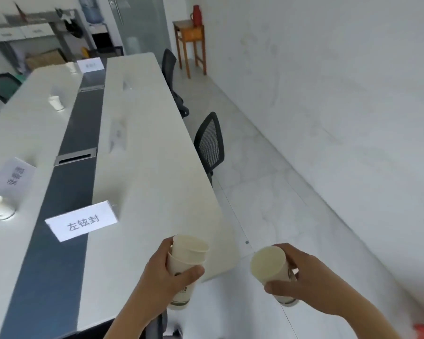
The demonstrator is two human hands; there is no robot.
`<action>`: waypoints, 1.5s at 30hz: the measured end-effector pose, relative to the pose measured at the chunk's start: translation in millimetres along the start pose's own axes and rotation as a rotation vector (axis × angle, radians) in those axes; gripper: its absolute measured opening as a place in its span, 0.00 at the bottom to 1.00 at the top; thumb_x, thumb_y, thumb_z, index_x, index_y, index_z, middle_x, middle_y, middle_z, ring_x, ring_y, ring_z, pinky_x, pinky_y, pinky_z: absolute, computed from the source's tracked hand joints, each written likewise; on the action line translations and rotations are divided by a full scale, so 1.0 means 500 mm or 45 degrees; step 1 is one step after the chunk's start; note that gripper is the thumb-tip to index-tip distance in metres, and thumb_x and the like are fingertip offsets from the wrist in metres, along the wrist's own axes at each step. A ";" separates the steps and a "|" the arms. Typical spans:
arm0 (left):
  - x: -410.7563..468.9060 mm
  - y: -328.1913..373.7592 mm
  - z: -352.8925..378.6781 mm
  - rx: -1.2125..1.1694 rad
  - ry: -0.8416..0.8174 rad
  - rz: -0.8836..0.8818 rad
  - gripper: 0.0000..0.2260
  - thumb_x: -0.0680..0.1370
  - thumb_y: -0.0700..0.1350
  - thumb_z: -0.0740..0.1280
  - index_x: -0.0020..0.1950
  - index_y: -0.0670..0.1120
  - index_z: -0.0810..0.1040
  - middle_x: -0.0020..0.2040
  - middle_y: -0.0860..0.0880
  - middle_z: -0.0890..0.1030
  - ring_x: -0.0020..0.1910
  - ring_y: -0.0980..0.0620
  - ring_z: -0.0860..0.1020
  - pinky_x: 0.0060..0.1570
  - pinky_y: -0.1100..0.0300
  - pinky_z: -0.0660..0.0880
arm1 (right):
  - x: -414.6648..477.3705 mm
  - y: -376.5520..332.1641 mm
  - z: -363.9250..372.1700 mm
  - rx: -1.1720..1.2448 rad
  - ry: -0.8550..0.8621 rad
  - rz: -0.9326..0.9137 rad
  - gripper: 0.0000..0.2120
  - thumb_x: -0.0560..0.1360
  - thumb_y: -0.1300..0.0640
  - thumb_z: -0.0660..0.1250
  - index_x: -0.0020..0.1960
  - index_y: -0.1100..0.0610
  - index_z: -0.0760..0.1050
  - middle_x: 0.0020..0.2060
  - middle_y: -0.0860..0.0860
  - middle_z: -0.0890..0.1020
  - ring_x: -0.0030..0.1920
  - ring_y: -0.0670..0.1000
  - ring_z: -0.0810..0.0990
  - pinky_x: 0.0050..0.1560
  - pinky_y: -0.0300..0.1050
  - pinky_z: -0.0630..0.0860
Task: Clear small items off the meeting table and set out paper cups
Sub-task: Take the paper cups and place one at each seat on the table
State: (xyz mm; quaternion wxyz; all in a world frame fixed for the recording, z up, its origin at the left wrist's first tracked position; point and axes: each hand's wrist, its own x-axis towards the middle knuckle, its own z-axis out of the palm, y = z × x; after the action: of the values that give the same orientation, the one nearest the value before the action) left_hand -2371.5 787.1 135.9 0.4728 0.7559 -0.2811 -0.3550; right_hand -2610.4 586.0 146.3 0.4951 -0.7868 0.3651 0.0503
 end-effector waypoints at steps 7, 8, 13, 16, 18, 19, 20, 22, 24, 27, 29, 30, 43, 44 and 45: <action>0.102 -0.012 -0.040 -0.042 0.294 -0.181 0.27 0.62 0.57 0.79 0.57 0.58 0.75 0.51 0.56 0.83 0.46 0.56 0.83 0.44 0.60 0.79 | 0.269 -0.035 -0.081 -0.071 -0.245 -0.109 0.31 0.57 0.35 0.76 0.58 0.37 0.72 0.48 0.36 0.82 0.52 0.39 0.79 0.53 0.40 0.78; 0.111 -0.017 -0.046 -0.041 0.356 -0.229 0.26 0.63 0.55 0.80 0.57 0.58 0.75 0.50 0.55 0.84 0.45 0.55 0.83 0.44 0.60 0.79 | 0.315 -0.045 -0.088 -0.091 -0.285 -0.125 0.32 0.56 0.35 0.76 0.58 0.38 0.72 0.49 0.37 0.82 0.52 0.40 0.79 0.54 0.42 0.78; 0.141 -0.002 -0.065 -0.063 0.613 -0.393 0.25 0.64 0.49 0.80 0.58 0.54 0.75 0.49 0.53 0.85 0.43 0.55 0.84 0.44 0.58 0.79 | 0.538 -0.137 -0.084 -0.144 -0.461 -0.266 0.33 0.56 0.33 0.76 0.58 0.40 0.72 0.51 0.41 0.81 0.53 0.42 0.79 0.53 0.43 0.78; 0.150 0.011 -0.062 -0.093 0.765 -0.452 0.24 0.66 0.48 0.80 0.57 0.57 0.74 0.49 0.54 0.84 0.44 0.57 0.83 0.43 0.61 0.78 | 0.662 -0.205 -0.036 -0.139 -0.546 -0.366 0.31 0.59 0.41 0.79 0.58 0.42 0.71 0.50 0.42 0.80 0.51 0.43 0.79 0.48 0.40 0.76; 0.142 0.010 -0.058 -0.133 0.828 -0.500 0.24 0.66 0.49 0.80 0.58 0.57 0.74 0.49 0.54 0.84 0.45 0.57 0.83 0.44 0.62 0.78 | 0.728 -0.250 0.017 -0.118 -0.585 -0.419 0.29 0.61 0.48 0.80 0.59 0.44 0.72 0.50 0.42 0.81 0.52 0.44 0.79 0.47 0.38 0.75; 0.136 0.008 -0.058 -0.159 0.853 -0.526 0.25 0.65 0.50 0.80 0.58 0.57 0.74 0.50 0.54 0.84 0.45 0.57 0.83 0.44 0.62 0.78 | 0.755 -0.271 0.048 -0.106 -0.595 -0.441 0.29 0.62 0.51 0.80 0.59 0.45 0.72 0.50 0.42 0.81 0.52 0.45 0.79 0.45 0.38 0.74; 0.129 0.005 -0.060 -0.177 0.878 -0.560 0.27 0.63 0.52 0.80 0.58 0.57 0.74 0.50 0.53 0.85 0.45 0.56 0.83 0.45 0.61 0.79 | 0.783 -0.290 0.081 -0.091 -0.596 -0.457 0.29 0.62 0.53 0.81 0.59 0.47 0.72 0.50 0.43 0.81 0.52 0.46 0.79 0.44 0.37 0.73; 0.119 -0.009 -0.077 -0.196 0.933 -0.630 0.31 0.58 0.58 0.78 0.58 0.56 0.75 0.48 0.50 0.85 0.46 0.54 0.83 0.47 0.57 0.80 | 0.832 -0.332 0.152 -0.063 -0.583 -0.485 0.29 0.62 0.54 0.81 0.59 0.47 0.73 0.49 0.43 0.81 0.50 0.45 0.79 0.44 0.37 0.72; 0.112 -0.035 -0.108 -0.226 0.982 -0.677 0.32 0.56 0.59 0.77 0.57 0.54 0.75 0.48 0.49 0.85 0.45 0.53 0.83 0.48 0.55 0.81 | 0.870 -0.374 0.225 -0.050 -0.567 -0.508 0.29 0.62 0.55 0.81 0.58 0.47 0.72 0.48 0.41 0.80 0.48 0.45 0.78 0.43 0.37 0.71; 0.111 -0.079 -0.168 -0.256 0.990 -0.711 0.31 0.56 0.59 0.77 0.57 0.54 0.76 0.47 0.49 0.85 0.46 0.53 0.83 0.50 0.52 0.80 | 0.915 -0.415 0.324 -0.073 -0.494 -0.480 0.30 0.62 0.55 0.80 0.60 0.49 0.70 0.48 0.45 0.79 0.49 0.51 0.78 0.43 0.41 0.72; 0.122 -0.104 -0.211 -0.282 0.996 -0.714 0.31 0.56 0.60 0.76 0.57 0.55 0.76 0.47 0.53 0.85 0.45 0.55 0.83 0.48 0.57 0.79 | 0.943 -0.434 0.383 -0.130 -0.442 -0.466 0.32 0.63 0.54 0.79 0.62 0.50 0.68 0.50 0.48 0.79 0.51 0.54 0.79 0.44 0.44 0.73; 0.128 -0.119 -0.230 -0.291 0.999 -0.712 0.30 0.56 0.60 0.76 0.57 0.56 0.75 0.48 0.56 0.84 0.45 0.56 0.82 0.47 0.59 0.79 | 0.958 -0.440 0.408 -0.159 -0.420 -0.459 0.33 0.63 0.54 0.79 0.63 0.50 0.67 0.52 0.49 0.79 0.51 0.55 0.79 0.46 0.45 0.73; 0.172 -0.215 -0.309 -0.414 0.903 -0.732 0.29 0.60 0.60 0.74 0.58 0.60 0.72 0.48 0.62 0.82 0.45 0.58 0.81 0.45 0.63 0.78 | 1.028 -0.397 0.500 -0.373 -0.309 -0.371 0.34 0.65 0.49 0.78 0.65 0.52 0.65 0.51 0.48 0.78 0.54 0.56 0.78 0.46 0.47 0.73; 0.178 -0.210 -0.309 -0.399 0.885 -0.720 0.29 0.60 0.60 0.74 0.59 0.60 0.71 0.48 0.63 0.82 0.45 0.59 0.81 0.42 0.65 0.77 | 1.028 -0.399 0.491 -0.381 -0.326 -0.356 0.35 0.65 0.50 0.78 0.67 0.52 0.65 0.54 0.49 0.79 0.57 0.56 0.77 0.49 0.48 0.73; 0.186 -0.203 -0.309 -0.382 0.867 -0.703 0.29 0.60 0.60 0.74 0.59 0.60 0.71 0.48 0.63 0.81 0.45 0.60 0.81 0.41 0.66 0.77 | 1.024 -0.400 0.479 -0.393 -0.337 -0.341 0.37 0.65 0.51 0.78 0.69 0.53 0.64 0.58 0.51 0.78 0.60 0.56 0.77 0.53 0.49 0.74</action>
State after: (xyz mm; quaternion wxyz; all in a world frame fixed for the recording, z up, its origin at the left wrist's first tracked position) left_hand -2183.8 836.0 64.5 0.5302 0.7992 0.1566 -0.2359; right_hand -2044.9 561.3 -51.7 0.4147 -0.8811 0.1776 0.1420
